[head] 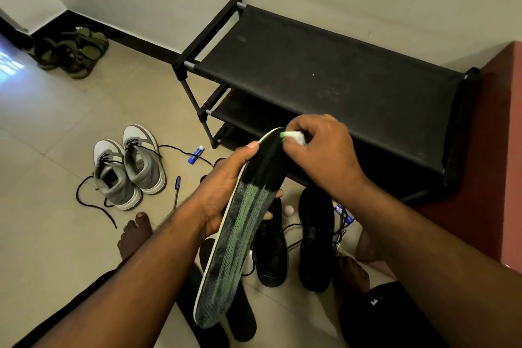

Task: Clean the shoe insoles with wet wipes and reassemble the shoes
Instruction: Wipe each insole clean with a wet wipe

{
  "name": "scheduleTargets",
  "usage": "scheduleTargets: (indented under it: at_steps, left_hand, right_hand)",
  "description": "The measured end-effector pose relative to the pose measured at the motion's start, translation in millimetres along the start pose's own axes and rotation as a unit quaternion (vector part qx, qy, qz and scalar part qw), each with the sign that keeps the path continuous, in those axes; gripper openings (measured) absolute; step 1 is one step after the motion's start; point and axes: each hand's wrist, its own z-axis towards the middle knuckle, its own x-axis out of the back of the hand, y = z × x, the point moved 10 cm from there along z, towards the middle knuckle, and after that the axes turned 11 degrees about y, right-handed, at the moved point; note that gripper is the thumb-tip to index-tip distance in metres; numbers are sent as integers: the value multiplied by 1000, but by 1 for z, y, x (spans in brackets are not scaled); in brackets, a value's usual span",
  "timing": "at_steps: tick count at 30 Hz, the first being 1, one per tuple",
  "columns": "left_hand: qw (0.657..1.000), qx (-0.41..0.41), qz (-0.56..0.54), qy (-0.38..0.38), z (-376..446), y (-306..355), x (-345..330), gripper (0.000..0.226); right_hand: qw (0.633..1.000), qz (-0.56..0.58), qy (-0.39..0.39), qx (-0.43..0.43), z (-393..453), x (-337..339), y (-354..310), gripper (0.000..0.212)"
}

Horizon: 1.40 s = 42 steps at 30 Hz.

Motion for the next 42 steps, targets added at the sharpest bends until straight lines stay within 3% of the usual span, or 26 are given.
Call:
scheduleTargets:
  at_steps: [5, 12, 15, 18, 23, 26, 28, 31, 34, 36, 38, 42]
  left_hand:
    - [1000, 9, 5, -11, -3, -1, -2, 70]
    - [1000, 18, -24, 0, -3, 0, 2, 64]
    - [999, 14, -31, 0, -2, 0, 3, 64]
    - [1000, 0, -25, -4, -1, 1, 1, 67]
    - [999, -8, 32, 7, -4, 0, -3, 65]
    - [999, -16, 40, 13, -5, 1, -2, 62]
    - [999, -21, 33, 20, -4, 2, 2, 67]
    - [999, -10, 15, 29, -1, 1, 7, 72]
    - [1000, -14, 12, 19, 0, 2, 9, 60]
    - [1000, -17, 21, 13, 0, 3, 9, 56]
    - [1000, -1, 6, 4, -2, 2, 6, 61]
    - [1000, -3, -1, 16, 0, 4, 5, 78]
  right_hand:
    - [1000, 5, 6, -11, 2, 3, 2, 8]
    - [981, 71, -110, 143, -43, -33, -57, 12]
    - [975, 86, -134, 155, -49, -37, -61, 16]
    - [989, 87, -82, 92, -29, -23, -43, 7]
    - [988, 102, 17, -115, 3, 5, 22, 4]
    - [990, 92, 16, -103, 1, 5, 16, 6]
    - [992, 103, -23, -68, -6, -5, -2, 7]
    - [980, 132, -148, 1, -30, -31, -33, 7]
    - [957, 124, -237, 111, -62, -49, -61, 9]
    - [946, 134, -254, 148, -70, -51, -70, 9]
    - [951, 160, -235, 120, -60, -45, -66, 9]
    - [975, 181, -126, -5, -22, -21, -30, 8]
